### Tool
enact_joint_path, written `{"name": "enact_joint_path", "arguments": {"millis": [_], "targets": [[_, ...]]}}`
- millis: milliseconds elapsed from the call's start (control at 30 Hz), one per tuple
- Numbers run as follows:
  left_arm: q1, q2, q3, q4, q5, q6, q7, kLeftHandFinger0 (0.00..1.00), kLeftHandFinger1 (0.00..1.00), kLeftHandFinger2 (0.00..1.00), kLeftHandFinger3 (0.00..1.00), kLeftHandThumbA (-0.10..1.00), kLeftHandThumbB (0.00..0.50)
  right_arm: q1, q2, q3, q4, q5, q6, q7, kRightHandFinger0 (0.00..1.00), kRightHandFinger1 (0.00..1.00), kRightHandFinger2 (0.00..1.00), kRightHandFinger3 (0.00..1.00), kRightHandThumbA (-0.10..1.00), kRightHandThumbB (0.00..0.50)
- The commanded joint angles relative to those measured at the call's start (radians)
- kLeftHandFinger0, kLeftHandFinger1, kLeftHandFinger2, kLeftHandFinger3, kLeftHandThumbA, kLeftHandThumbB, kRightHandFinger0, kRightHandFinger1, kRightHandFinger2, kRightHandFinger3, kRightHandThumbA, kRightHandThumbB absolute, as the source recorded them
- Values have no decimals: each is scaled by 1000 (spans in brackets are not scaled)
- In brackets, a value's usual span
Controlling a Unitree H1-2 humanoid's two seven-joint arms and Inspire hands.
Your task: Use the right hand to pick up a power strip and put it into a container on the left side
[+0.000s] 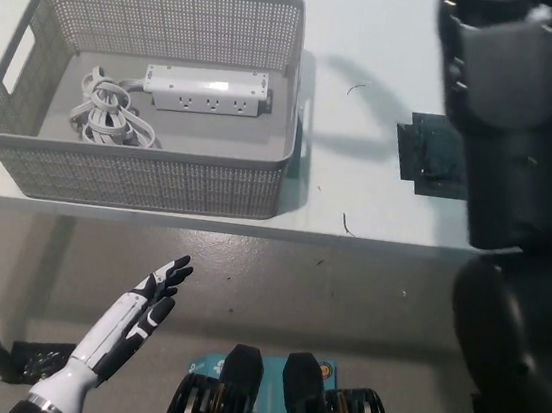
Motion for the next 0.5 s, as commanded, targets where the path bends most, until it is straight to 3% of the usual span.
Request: {"name": "enact_joint_path", "arguments": {"millis": [0,233,467], "targets": [[-6,18,-4,-20,7,-25,-19,1000,1000,1000,1000,1000,138,-54,-190,18,-373,94,28,75,1000,1000,1000,1000,1000,322],[2,13,-6,-20,7,-27,-16,1000,1000,1000,1000,1000,147,22,-275,45,-460,115,47,110,1000,1000,1000,1000,1000,406],[6,13,-3,-14,3,-29,-14,1000,1000,1000,1000,1000,153,187,-344,67,-637,174,91,109,1000,1000,1000,1000,1000,358]]}}
